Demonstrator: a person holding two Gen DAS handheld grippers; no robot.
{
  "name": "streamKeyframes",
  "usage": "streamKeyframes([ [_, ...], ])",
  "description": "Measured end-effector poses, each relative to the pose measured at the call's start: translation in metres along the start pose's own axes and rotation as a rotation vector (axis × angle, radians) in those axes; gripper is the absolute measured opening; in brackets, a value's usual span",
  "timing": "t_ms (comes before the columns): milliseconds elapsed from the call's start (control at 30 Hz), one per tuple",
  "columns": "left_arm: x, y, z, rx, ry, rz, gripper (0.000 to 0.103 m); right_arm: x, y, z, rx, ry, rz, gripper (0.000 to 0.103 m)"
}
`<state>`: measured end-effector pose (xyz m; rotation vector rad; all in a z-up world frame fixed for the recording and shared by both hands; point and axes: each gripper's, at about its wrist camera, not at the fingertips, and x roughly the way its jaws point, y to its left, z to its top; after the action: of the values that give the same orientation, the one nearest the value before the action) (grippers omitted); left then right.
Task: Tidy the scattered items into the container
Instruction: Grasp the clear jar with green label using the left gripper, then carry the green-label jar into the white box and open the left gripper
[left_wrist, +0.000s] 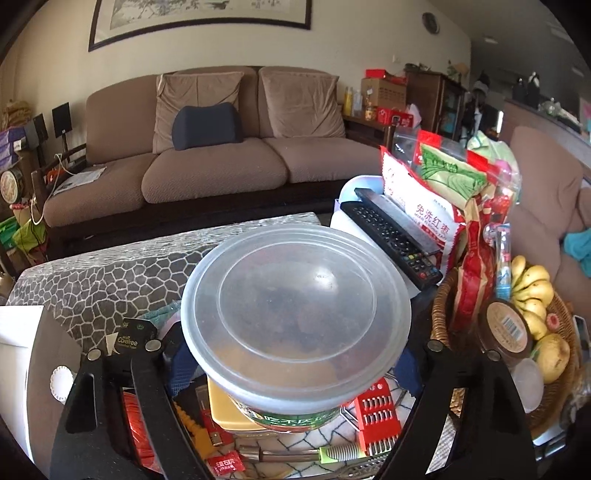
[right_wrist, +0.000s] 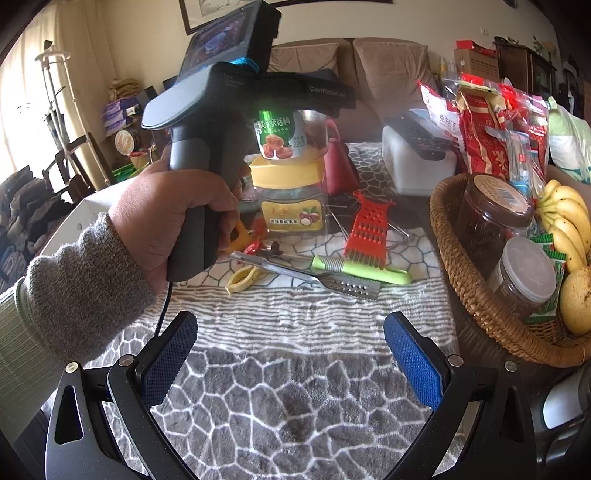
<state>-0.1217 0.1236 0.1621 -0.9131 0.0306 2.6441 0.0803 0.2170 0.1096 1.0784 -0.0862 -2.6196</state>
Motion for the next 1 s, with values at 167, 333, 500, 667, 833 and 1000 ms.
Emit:
streamKeyframes([
  [167,-0.014,0.008,0.006,-0.009,0.009,-0.009,0.083,0.003,-0.002,-0.001,0.006,0.011,-0.013,0.103],
  [333,-0.068,0.029,0.014,-0.014,-0.03,-0.004,0.083,0.01,0.003,-0.003,-0.021,0.03,-0.034,0.103],
  [500,-0.14,0.078,0.005,-0.016,-0.058,0.05,0.083,0.016,0.012,-0.003,-0.03,0.036,-0.038,0.103],
  [667,-0.201,0.15,-0.028,-0.051,-0.045,0.145,0.083,0.013,0.033,0.001,-0.045,0.009,-0.029,0.103],
  [833,-0.237,0.231,-0.081,-0.155,-0.004,0.241,0.083,0.011,0.066,0.0,-0.097,0.001,-0.027,0.103],
  [1000,-0.229,0.283,-0.139,-0.272,0.075,0.286,0.083,0.01,0.101,-0.002,-0.185,-0.002,-0.036,0.103],
])
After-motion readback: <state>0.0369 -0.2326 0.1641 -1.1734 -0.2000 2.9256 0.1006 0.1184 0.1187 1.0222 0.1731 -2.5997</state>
